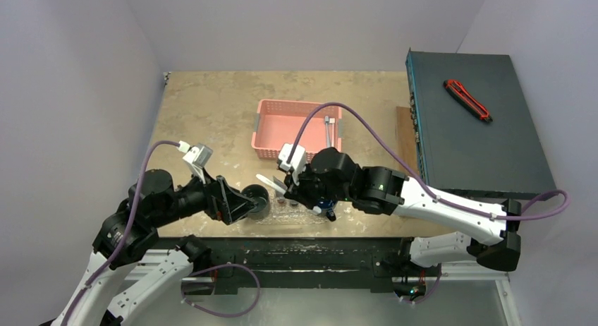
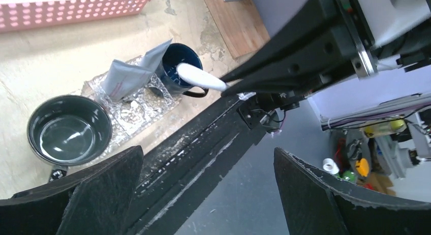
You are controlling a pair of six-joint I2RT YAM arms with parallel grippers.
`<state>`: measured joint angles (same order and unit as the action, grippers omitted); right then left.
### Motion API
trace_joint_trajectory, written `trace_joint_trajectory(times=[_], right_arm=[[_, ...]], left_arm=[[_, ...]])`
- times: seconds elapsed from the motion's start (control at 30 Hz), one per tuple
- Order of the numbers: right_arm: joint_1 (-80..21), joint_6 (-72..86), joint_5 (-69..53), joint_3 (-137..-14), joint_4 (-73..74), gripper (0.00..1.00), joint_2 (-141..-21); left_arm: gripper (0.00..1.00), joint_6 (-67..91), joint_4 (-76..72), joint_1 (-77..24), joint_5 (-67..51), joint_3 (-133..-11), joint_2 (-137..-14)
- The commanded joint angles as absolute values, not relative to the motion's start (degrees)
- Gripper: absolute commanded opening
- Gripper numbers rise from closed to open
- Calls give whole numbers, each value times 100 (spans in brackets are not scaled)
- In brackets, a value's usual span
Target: Prepare toiletry sets of a toothbrush and toothpaste on the tray
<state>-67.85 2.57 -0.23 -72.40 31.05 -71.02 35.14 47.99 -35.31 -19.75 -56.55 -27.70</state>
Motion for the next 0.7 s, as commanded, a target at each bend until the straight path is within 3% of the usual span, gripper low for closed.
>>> trace_joint_trajectory(times=[0.0,0.67], right_arm=[[-7149,-149,434,-7053,2602,0,-6629],[-7995,-526,415,-7461,2315,0,-7079]], left_arm=[[100,4238,4904,-3507,-1970,-5881,-2909],[97,4647,5030,-3506,-2123,-6034,-2931]])
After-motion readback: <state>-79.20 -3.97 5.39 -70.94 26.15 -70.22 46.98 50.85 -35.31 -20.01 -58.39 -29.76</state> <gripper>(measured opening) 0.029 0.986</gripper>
